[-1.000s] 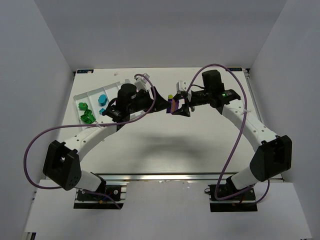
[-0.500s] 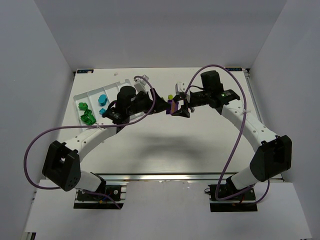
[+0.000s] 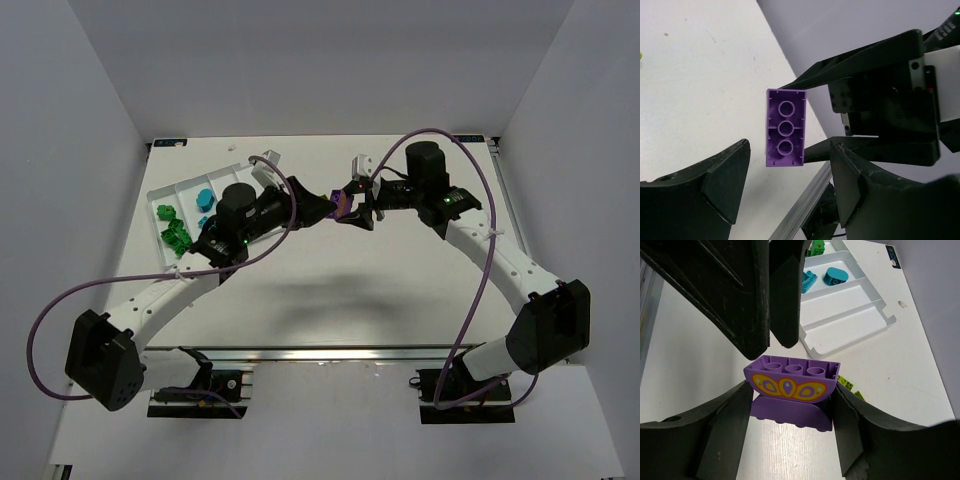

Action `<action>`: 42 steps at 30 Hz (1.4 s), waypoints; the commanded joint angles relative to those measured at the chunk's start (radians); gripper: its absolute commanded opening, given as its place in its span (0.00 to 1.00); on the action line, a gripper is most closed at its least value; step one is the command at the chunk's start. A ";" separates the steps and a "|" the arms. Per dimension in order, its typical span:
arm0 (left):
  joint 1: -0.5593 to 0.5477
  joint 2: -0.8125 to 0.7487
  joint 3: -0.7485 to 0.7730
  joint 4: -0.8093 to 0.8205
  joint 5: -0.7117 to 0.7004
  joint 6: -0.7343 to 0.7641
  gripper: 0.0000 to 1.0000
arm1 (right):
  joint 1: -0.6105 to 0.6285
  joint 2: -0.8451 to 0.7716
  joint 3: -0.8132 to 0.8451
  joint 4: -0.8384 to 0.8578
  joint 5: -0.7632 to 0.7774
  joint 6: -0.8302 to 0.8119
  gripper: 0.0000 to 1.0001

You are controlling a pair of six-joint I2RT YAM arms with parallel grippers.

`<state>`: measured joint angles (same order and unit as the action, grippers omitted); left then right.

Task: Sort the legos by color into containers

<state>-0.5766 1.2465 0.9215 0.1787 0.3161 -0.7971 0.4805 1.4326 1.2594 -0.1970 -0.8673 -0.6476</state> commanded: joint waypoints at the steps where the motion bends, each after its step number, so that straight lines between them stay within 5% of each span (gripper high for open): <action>1: -0.005 -0.025 -0.023 0.080 0.003 -0.022 0.75 | 0.003 -0.014 -0.002 0.076 0.007 0.063 0.00; 18: -0.005 0.070 0.022 0.073 0.094 -0.014 0.72 | 0.026 -0.023 -0.011 0.031 -0.039 0.009 0.00; 23: -0.006 0.088 0.034 0.074 0.106 -0.016 0.64 | 0.030 -0.018 -0.011 0.004 -0.036 -0.032 0.00; 26: -0.005 0.093 0.040 0.070 0.107 -0.014 0.48 | 0.030 -0.014 -0.008 -0.008 -0.032 -0.040 0.00; 32: -0.005 0.102 0.039 0.091 0.136 -0.022 0.22 | 0.030 -0.011 -0.008 -0.019 -0.027 -0.052 0.35; 34: -0.005 0.099 0.037 0.091 0.143 -0.021 0.12 | 0.030 -0.012 -0.015 -0.019 -0.010 -0.053 0.78; 35: -0.005 0.090 0.028 0.099 0.144 -0.017 0.10 | 0.029 -0.014 -0.017 -0.024 -0.003 -0.057 0.89; 40: -0.002 0.051 -0.004 0.074 0.121 0.033 0.08 | 0.003 -0.008 -0.041 -0.096 0.018 -0.072 0.90; 42: 0.001 0.033 -0.024 0.050 0.120 0.070 0.07 | -0.020 0.005 -0.023 -0.250 -0.062 -0.193 0.89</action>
<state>-0.5797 1.3418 0.9211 0.2394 0.4343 -0.7876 0.4889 1.4345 1.2331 -0.2825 -0.8616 -0.7288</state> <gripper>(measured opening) 0.472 0.895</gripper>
